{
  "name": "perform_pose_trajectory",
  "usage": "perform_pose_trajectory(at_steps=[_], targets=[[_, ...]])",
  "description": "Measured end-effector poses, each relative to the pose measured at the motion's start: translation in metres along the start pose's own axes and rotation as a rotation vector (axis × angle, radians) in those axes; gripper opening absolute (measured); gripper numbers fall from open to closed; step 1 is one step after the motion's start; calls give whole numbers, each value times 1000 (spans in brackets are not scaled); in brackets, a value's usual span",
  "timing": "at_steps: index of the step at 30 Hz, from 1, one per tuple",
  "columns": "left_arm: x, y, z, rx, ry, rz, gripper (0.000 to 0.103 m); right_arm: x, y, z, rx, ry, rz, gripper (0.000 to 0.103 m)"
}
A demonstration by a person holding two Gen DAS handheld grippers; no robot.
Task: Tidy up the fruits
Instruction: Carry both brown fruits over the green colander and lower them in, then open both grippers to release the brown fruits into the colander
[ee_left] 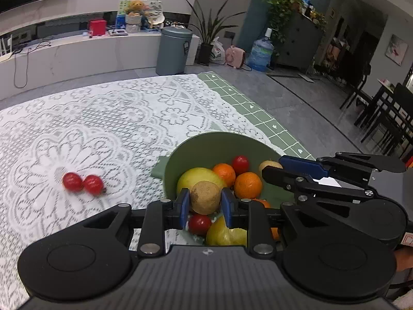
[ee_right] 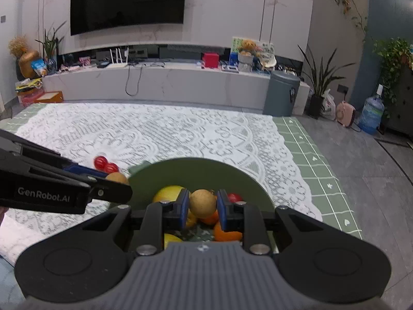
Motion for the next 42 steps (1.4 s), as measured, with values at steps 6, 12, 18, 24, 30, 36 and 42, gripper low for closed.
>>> perform_pose_trajectory(at_steps=[6,12,18,24,30,36,42], targets=[[0,22,12,8,38,-39,29,5,14,13,15,-9,-41,20],[-2,41,22,35,63,-72,29,8,26,19,20,-41,-76,19],[-1,54,20,42,45,-103,29,12,39,20,21,-76,-109,20],[1,66,15,39,31,-122,30,15,52,21,20,-93,-135,20],[0,65,15,54,49,-117,29,17,61,19,24,-126,-158,20],[4,64,14,24,68,-152,30,16,63,15,30,-157,-164,20],[11,67,7,-13,43,-195,30,15,65,12,1,-143,-168,20]])
Point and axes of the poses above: each gripper's, at about its wrist camera, not at the fingertips, and y roughly the way its jaws point, z to its right, x to its underside, the point moved 9 cm from there along y, roughly the way its jaws point, and after that the axes turned 2 degrees about -x, right-handed, at the moved point
